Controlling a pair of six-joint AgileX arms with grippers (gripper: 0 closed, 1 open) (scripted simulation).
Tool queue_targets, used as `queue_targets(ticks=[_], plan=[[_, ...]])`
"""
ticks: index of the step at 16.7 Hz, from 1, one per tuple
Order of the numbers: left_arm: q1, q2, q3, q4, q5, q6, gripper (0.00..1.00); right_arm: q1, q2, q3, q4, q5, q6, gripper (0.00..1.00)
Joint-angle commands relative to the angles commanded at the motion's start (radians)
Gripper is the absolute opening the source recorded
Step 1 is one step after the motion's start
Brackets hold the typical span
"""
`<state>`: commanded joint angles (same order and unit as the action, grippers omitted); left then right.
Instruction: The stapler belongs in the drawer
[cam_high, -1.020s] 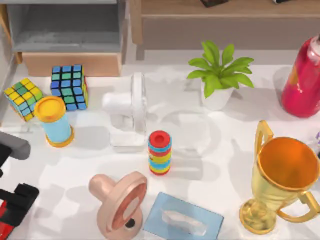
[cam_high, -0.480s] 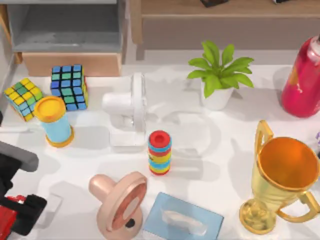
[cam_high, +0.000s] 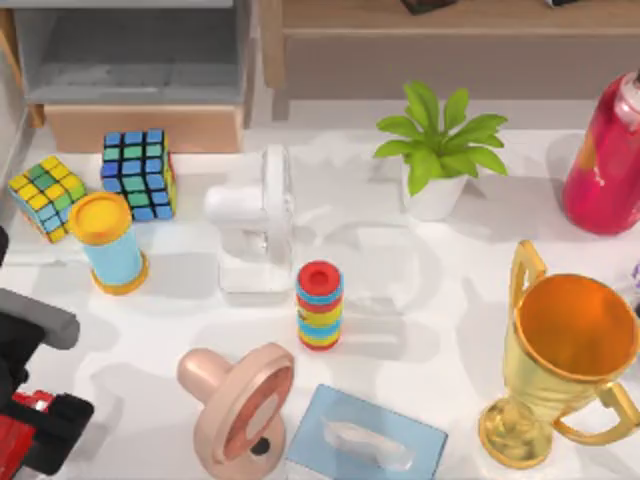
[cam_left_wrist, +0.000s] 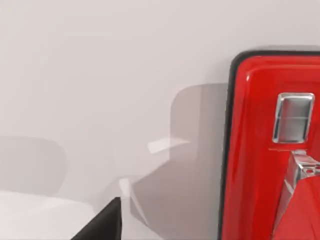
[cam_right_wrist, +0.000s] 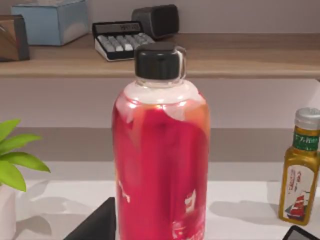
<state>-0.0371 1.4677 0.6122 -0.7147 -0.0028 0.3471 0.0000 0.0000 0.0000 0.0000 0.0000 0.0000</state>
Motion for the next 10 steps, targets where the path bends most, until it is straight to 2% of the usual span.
queue_targets(ticks=[10], plan=[[0.000,0.000,0.000,0.000,0.000,0.000,0.10,0.000,0.000,0.000,0.000,0.000,0.000,1.00]])
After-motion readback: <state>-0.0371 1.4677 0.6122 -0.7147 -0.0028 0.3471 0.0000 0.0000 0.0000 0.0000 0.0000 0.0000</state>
